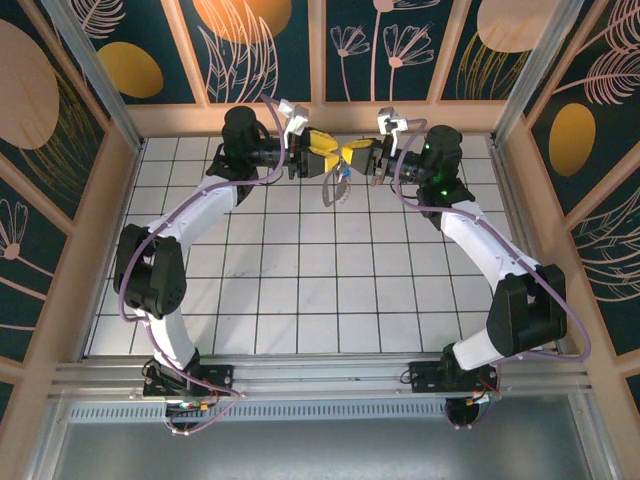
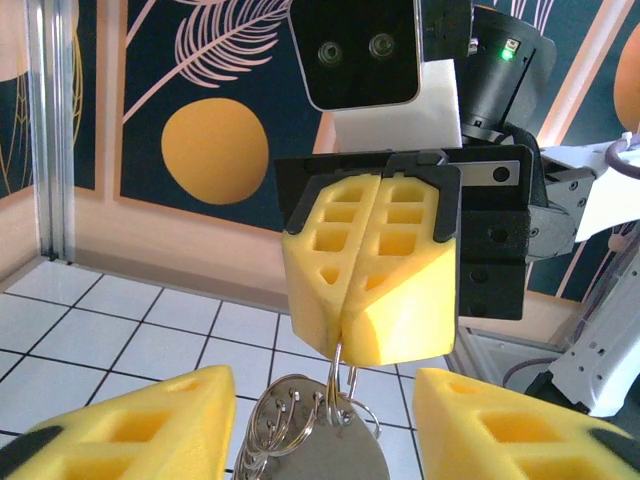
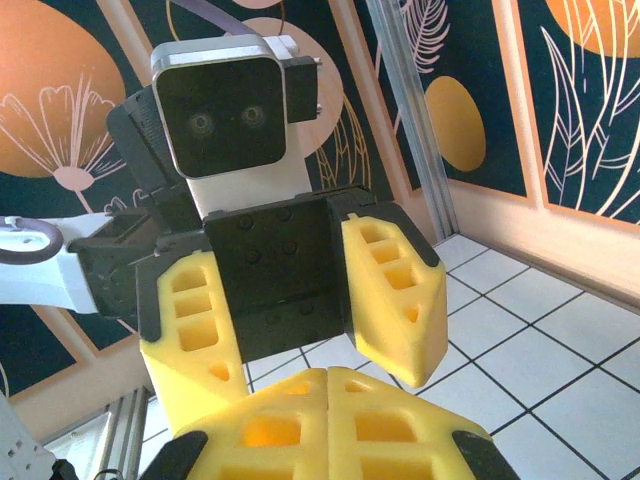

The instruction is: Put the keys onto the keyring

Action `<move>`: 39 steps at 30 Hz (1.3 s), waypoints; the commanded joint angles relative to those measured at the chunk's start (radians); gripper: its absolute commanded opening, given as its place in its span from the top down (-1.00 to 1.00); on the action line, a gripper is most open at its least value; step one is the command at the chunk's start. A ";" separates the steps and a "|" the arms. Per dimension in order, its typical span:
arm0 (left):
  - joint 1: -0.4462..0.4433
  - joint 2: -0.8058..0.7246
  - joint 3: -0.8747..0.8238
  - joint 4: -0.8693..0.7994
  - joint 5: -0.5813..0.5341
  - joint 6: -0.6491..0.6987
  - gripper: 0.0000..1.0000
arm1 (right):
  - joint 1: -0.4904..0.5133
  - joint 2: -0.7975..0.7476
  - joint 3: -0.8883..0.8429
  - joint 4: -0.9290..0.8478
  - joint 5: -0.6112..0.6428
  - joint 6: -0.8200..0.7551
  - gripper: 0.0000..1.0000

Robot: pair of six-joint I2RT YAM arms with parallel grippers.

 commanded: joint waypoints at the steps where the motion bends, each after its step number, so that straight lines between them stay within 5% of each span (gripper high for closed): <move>1: -0.006 0.012 0.033 0.054 0.025 -0.021 0.08 | 0.003 -0.017 0.034 0.037 -0.031 -0.019 1.00; 15: -0.019 0.020 0.041 0.075 0.030 -0.036 0.27 | 0.005 -0.014 0.034 0.042 -0.032 -0.016 1.00; 25: -0.024 0.019 0.040 0.084 0.034 -0.038 0.98 | 0.005 -0.014 0.030 0.038 -0.028 -0.019 1.00; 28: -0.025 0.014 0.031 0.087 0.027 -0.034 1.00 | 0.004 -0.018 0.035 0.026 -0.012 -0.022 1.00; 31: -0.024 0.005 0.020 0.103 0.016 -0.041 1.00 | -0.011 -0.052 0.015 0.033 0.035 -0.007 0.56; 34: -0.024 -0.008 -0.005 0.149 0.004 -0.063 1.00 | -0.027 -0.106 -0.032 0.065 0.076 0.016 0.32; 39: -0.024 -0.030 -0.051 0.240 -0.007 -0.116 1.00 | -0.030 -0.202 -0.165 0.105 0.224 0.028 0.17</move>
